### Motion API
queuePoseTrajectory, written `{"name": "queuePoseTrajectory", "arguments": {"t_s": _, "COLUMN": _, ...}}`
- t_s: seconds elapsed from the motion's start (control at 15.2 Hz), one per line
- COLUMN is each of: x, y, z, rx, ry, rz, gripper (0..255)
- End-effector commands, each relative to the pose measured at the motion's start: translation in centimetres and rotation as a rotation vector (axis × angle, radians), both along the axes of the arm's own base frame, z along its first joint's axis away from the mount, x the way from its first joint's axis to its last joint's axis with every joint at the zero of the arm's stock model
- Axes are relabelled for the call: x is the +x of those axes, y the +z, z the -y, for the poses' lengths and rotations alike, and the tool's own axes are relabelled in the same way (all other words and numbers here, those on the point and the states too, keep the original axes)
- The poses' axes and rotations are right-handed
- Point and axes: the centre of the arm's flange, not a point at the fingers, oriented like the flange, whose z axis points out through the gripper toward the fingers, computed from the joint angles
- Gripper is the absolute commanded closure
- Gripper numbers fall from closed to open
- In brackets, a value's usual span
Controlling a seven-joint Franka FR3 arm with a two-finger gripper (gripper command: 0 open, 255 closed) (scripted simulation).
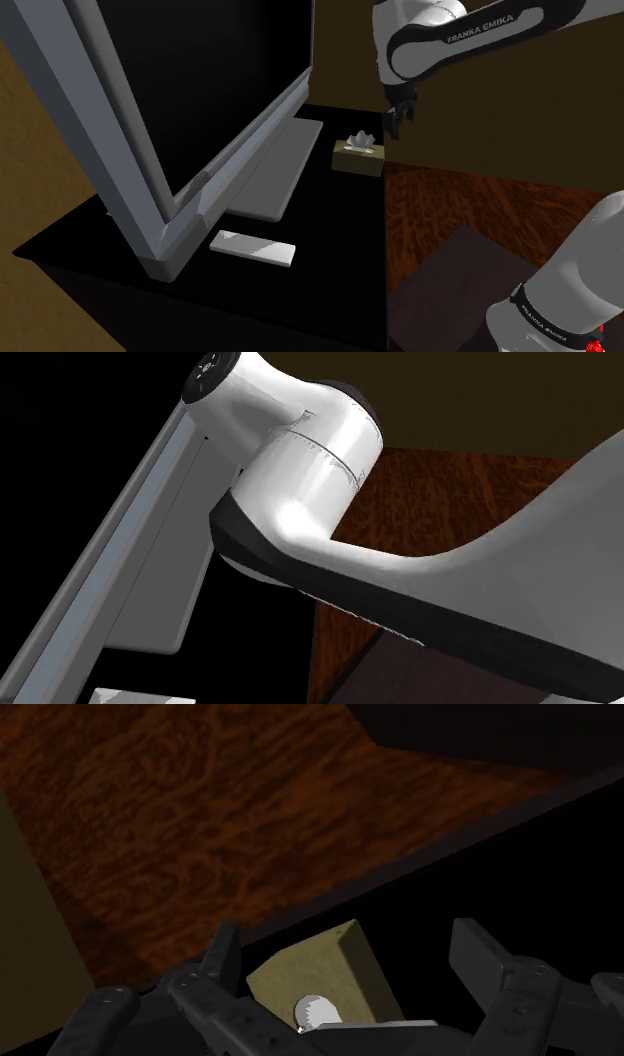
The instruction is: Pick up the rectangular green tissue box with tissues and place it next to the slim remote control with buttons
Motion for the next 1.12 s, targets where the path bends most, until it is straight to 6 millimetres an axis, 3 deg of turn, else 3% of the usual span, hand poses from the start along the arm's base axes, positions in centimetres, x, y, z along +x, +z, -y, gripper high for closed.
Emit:
{"name": "queuePoseTrajectory", "arguments": {"t_s": 0.0, "x": 2.1, "y": -1.5, "z": -0.2, "rx": -0.031, "ry": 0.044, "rz": -0.011, "gripper": 0}}
{"name": "queuePoseTrajectory", "arguments": {"t_s": 0.59, "x": 12.0, "y": -7.9, "z": -1.7, "rx": -0.168, "ry": 0.234, "rz": -0.062, "gripper": 0}}
{"name": "queuePoseTrajectory", "arguments": {"t_s": 1.06, "x": 12.3, "y": -10.8, "z": 0.0, "rx": -0.174, "ry": 0.242, "rz": -0.064, "gripper": 0}}
